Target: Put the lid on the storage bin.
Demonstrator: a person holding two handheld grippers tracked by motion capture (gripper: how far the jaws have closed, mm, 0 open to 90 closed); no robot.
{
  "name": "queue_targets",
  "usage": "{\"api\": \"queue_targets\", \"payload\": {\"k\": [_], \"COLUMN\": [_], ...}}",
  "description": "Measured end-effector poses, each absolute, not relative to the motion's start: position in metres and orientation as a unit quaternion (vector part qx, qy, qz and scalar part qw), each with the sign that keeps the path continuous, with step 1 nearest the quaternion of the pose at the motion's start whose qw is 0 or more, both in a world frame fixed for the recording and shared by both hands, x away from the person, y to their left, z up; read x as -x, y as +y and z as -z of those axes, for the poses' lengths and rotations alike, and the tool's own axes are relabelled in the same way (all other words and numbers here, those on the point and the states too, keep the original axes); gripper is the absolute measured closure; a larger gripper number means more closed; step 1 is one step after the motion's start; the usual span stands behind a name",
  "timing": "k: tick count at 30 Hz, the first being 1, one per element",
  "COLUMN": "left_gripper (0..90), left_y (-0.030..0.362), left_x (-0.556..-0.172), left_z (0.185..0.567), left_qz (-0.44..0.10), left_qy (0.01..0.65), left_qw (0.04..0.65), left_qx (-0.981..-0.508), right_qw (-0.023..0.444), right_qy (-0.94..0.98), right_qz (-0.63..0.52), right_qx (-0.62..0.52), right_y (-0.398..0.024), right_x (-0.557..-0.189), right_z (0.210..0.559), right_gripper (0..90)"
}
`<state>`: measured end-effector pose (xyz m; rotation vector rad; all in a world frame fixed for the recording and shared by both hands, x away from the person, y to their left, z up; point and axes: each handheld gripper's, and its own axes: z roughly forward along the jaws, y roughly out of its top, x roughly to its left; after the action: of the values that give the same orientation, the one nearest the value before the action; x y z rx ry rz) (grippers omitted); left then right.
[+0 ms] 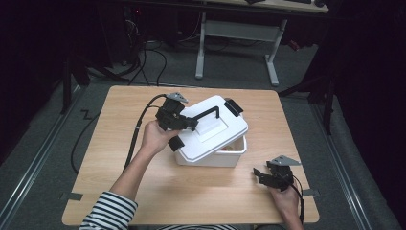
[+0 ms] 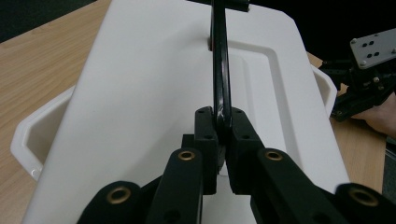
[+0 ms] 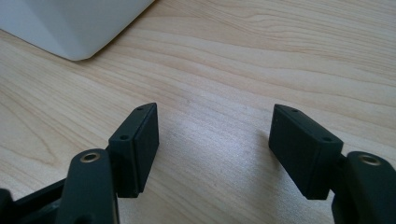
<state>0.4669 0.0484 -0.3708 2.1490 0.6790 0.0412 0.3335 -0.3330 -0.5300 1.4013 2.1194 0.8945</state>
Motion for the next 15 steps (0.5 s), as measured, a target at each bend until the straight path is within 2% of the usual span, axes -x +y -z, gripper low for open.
{"api": "queue_targets", "payload": {"k": [5,11,15], "left_gripper": [84.3,83.0,81.3], "left_y": [0.049,0.05,0.052], "left_x": [-0.466,-0.465,-0.465], "left_z": [0.37,0.37,0.371], "left_qz": [-0.02,-0.023,-0.025], "left_qy": [0.273,0.272,0.273], "left_qw": [0.429,0.426,0.424], "left_qx": [-0.861,-0.862,-0.863], "right_qw": [0.217,0.2,0.195], "right_qy": [0.771,0.759,0.754], "right_qz": [-0.322,-0.342,-0.354], "right_qx": [-0.504,-0.516,-0.518], "right_y": [-0.334,-0.341,-0.345], "right_x": [-0.334,-0.333,-0.333], "right_z": [0.529,0.527,0.525], "right_gripper": [33.7,48.4,53.5]}}
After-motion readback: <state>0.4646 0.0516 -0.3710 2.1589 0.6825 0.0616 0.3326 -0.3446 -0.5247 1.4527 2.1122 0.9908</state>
